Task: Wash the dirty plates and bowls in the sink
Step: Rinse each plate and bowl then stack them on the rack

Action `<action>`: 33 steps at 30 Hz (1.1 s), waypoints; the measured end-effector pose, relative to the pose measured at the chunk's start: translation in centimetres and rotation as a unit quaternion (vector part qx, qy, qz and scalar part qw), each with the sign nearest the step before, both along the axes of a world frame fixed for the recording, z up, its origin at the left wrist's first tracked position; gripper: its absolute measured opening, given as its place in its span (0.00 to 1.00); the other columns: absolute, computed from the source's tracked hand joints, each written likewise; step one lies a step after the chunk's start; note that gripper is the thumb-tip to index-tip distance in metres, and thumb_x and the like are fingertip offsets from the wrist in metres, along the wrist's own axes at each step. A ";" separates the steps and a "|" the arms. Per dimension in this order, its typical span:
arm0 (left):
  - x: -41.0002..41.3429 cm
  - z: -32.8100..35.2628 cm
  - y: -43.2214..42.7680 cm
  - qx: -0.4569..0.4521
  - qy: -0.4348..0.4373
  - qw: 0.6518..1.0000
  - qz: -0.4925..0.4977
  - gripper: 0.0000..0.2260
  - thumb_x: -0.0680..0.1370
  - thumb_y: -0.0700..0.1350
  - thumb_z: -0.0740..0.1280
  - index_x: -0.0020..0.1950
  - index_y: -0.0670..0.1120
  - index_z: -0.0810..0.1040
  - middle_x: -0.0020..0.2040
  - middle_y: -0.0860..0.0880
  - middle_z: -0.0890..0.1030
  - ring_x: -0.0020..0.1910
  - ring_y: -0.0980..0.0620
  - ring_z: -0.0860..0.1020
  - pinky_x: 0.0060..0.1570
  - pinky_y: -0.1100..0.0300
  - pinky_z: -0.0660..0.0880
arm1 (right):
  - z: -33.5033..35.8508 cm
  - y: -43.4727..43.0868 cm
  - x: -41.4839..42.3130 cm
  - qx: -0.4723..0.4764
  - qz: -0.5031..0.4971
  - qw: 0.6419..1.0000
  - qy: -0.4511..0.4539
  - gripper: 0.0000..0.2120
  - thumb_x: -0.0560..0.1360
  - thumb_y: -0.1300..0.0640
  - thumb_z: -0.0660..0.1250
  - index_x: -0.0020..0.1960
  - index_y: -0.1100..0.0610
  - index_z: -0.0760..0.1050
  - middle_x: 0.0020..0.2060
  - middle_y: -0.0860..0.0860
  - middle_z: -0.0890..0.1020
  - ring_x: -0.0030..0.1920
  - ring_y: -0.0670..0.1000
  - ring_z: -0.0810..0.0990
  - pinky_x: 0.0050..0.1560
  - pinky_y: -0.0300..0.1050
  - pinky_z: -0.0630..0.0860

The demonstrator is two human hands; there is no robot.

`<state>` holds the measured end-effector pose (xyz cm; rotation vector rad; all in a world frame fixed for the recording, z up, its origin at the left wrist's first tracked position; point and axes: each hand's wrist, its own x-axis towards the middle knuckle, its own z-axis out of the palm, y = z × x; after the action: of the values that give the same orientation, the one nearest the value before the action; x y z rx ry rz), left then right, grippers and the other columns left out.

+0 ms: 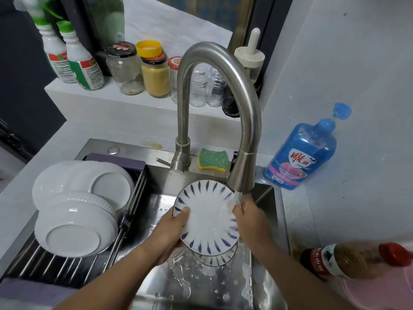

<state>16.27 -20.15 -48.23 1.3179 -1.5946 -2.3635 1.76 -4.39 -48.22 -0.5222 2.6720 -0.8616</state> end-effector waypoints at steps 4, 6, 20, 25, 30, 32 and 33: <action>-0.2 1.1 1.3 0.029 0.003 1.000 0.000 0.19 0.84 0.63 0.55 0.65 0.55 0.77 0.52 0.52 0.87 0.49 0.48 0.87 0.42 0.50 0.82 | 0.0 -0.1 0.8 0.130 0.111 0.961 0.216 0.11 0.76 0.54 0.73 0.57 0.54 0.78 0.50 0.51 0.79 0.47 0.52 0.79 0.43 0.44 0.76; -0.3 0.9 2.1 0.051 0.016 0.999 0.002 0.22 0.82 0.66 0.52 0.68 0.58 0.75 0.56 0.50 0.87 0.53 0.46 0.86 0.43 0.48 0.83 | -0.1 -0.8 2.1 0.173 0.174 0.944 0.219 0.18 0.77 0.50 0.71 0.65 0.50 0.78 0.62 0.53 0.79 0.58 0.54 0.79 0.55 0.50 0.77; -0.6 0.9 0.5 0.044 0.021 0.999 -0.005 0.25 0.82 0.66 0.51 0.67 0.55 0.77 0.54 0.49 0.87 0.51 0.47 0.86 0.48 0.41 0.83 | 0.0 3.3 1.8 0.190 0.381 0.901 0.080 0.41 0.77 0.31 0.27 0.82 0.47 0.53 0.82 0.45 0.54 0.81 0.46 0.50 0.80 0.54 0.35; -0.9 1.0 1.2 0.064 -0.004 0.997 -0.052 0.28 0.82 0.68 0.50 0.65 0.53 0.80 0.52 0.49 0.87 0.49 0.48 0.87 0.40 0.49 0.83 | 1.5 -1.2 2.5 0.166 0.367 0.915 -0.012 0.28 0.85 0.39 0.41 0.83 0.46 0.48 0.83 0.46 0.51 0.82 0.46 0.45 0.79 0.56 0.34; -0.8 0.8 0.3 0.077 0.014 0.997 -0.020 0.25 0.84 0.63 0.51 0.65 0.50 0.79 0.55 0.45 0.87 0.50 0.46 0.86 0.40 0.52 0.82 | 0.6 -0.3 4.4 0.055 0.439 0.896 -0.039 0.23 0.86 0.40 0.46 0.80 0.40 0.59 0.81 0.36 0.54 0.80 0.38 0.47 0.78 0.46 0.36; -0.7 0.4 -0.1 0.059 0.008 0.998 0.006 0.19 0.85 0.59 0.55 0.67 0.52 0.77 0.55 0.47 0.87 0.51 0.45 0.86 0.40 0.51 0.82 | -0.3 1.6 3.2 0.050 0.399 0.916 -0.002 0.22 0.85 0.39 0.49 0.75 0.42 0.69 0.78 0.36 0.62 0.77 0.34 0.54 0.81 0.48 0.41; -0.7 0.2 -0.2 0.044 -0.004 0.999 0.018 0.16 0.86 0.57 0.56 0.67 0.52 0.76 0.54 0.48 0.87 0.50 0.45 0.86 0.39 0.51 0.81 | -0.8 2.2 2.6 0.045 0.370 0.928 0.012 0.23 0.84 0.39 0.50 0.72 0.43 0.73 0.76 0.37 0.66 0.75 0.33 0.58 0.81 0.49 0.45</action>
<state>15.54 -20.32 -48.05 1.3593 -1.4727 -2.4359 4.35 -2.16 -49.04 -1.3890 2.2101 -0.4956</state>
